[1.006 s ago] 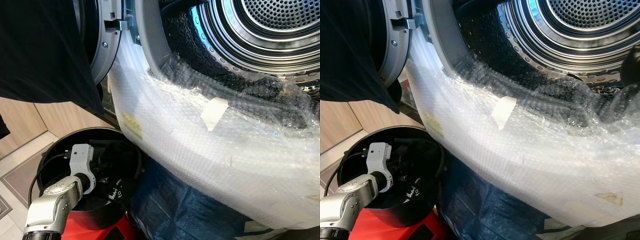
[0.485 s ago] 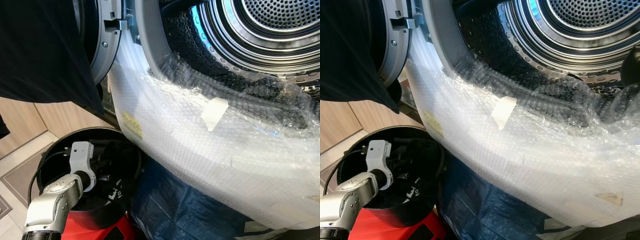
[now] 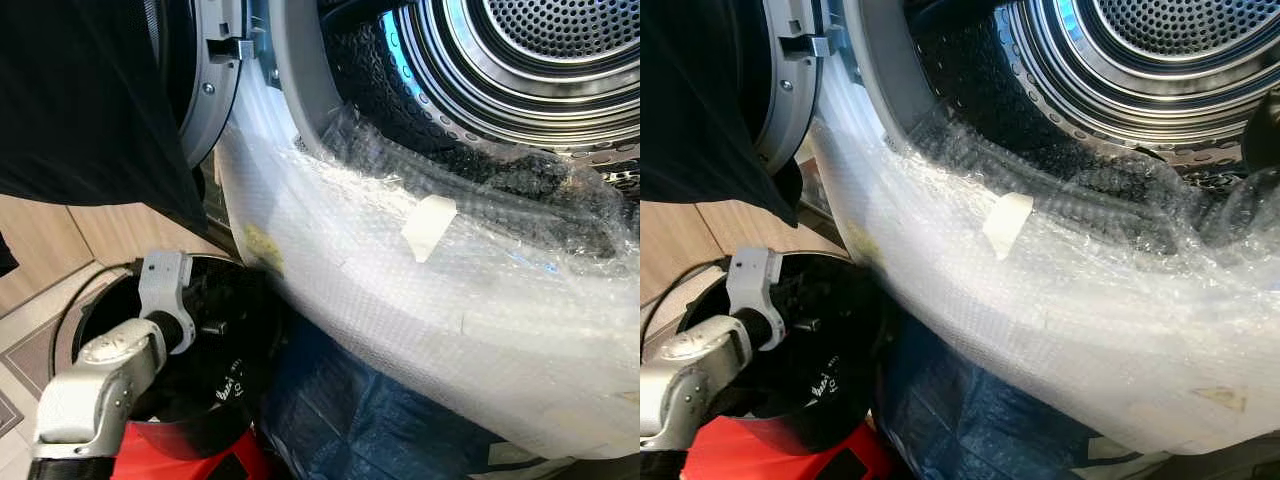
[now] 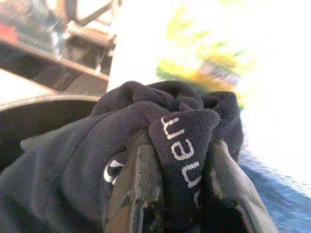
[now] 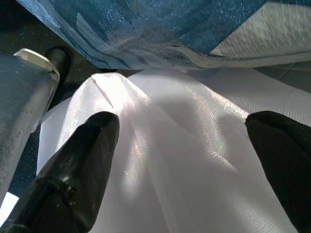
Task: Clothes washing
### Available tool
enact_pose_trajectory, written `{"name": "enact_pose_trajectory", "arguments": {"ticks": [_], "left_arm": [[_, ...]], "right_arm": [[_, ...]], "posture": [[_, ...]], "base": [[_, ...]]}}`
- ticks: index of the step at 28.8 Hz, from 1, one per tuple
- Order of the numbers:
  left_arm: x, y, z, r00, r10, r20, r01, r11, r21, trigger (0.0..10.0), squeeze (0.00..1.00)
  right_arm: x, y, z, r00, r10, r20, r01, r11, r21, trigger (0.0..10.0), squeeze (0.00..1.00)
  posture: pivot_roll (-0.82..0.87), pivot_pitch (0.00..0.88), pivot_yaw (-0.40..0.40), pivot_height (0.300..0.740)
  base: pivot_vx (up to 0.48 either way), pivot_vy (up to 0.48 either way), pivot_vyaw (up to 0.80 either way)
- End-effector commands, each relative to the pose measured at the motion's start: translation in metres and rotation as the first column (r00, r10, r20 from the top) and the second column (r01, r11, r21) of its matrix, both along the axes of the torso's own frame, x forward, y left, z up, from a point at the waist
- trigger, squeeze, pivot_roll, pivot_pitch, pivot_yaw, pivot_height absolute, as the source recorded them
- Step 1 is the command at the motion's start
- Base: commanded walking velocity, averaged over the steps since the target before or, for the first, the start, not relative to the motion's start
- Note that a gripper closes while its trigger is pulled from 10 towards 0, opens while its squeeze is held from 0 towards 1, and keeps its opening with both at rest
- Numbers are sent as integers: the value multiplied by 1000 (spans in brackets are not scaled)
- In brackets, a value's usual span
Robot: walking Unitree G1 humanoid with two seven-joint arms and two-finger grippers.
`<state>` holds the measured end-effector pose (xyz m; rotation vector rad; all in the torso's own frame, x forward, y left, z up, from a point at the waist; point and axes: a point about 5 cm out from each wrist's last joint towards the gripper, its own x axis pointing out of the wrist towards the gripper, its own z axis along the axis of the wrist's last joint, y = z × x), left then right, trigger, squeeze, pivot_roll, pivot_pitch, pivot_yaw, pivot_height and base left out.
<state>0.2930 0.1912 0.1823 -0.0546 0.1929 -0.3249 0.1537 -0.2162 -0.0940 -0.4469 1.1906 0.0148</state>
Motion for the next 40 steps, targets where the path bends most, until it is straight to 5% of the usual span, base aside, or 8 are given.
{"name": "enact_pose_trajectory", "arguments": {"ticks": [1, 16, 24, 32, 33, 34, 36, 40], "left_arm": [[-7, -12, 10, 993, -112, 34, 111, 994, 13, 0, 0], [-27, -27, 22, 942, -332, 55, 329, 943, 49, 0, 0], [-26, -7, 15, 971, -238, 10, 236, 967, 97, 0, 0], [-7, 17, 5, 998, 57, -20, -56, 996, 66, 157, 0], [-8, 5, -1, 999, -14, -31, 16, 998, 65, 2510, 0], [-8, 5, -1, 999, -14, -31, 16, 998, 65, 2510, 0], [-9, -9, -9, 996, -61, -59, 63, 997, 39, 9922, 0], [-7, -20, -20, 994, -66, -84, 66, 998, -3, 10000, 0]], "right_arm": [[-2, -1, -1, 1000, -7, -2, 7, 1000, -3, 10000, 0], [-1, 1, 0, 1000, -3, 4, 3, 1000, 5, 10000, 0], [-2, 0, -1, 1000, -2, -2, 2, 1000, 10, 10000, 0], [1, 3, 0, 1000, 9, 5, -9, 1000, 13, 10000, 0], [2, 4, 0, 1000, 9, 7, -9, 1000, 18, 10000, 0], [2, 4, 0, 1000, 9, 7, -9, 1000, 18, 10000, 0], [2, 4, 0, 1000, 5, 10, -5, 1000, 22, 10000, 0], [-1, 3, -1, 1000, 7, 4, -7, 1000, 18, 10000, 0]], "posture": [[142, 100, -97, 740], [141, 107, -90, 740], [141, 115, -93, 740], [147, 125, -93, 740], [147, 125, -93, 740], [147, 125, -93, 740], [135, 122, -91, 740], [121, 116, -86, 740]], "base": [[0, 0, 0], [0, 0, 0], [0, 0, 0], [0, 0, 0], [0, 0, 0], [0, 0, 0], [0, 0, 0], [0, 0, 0]]}}
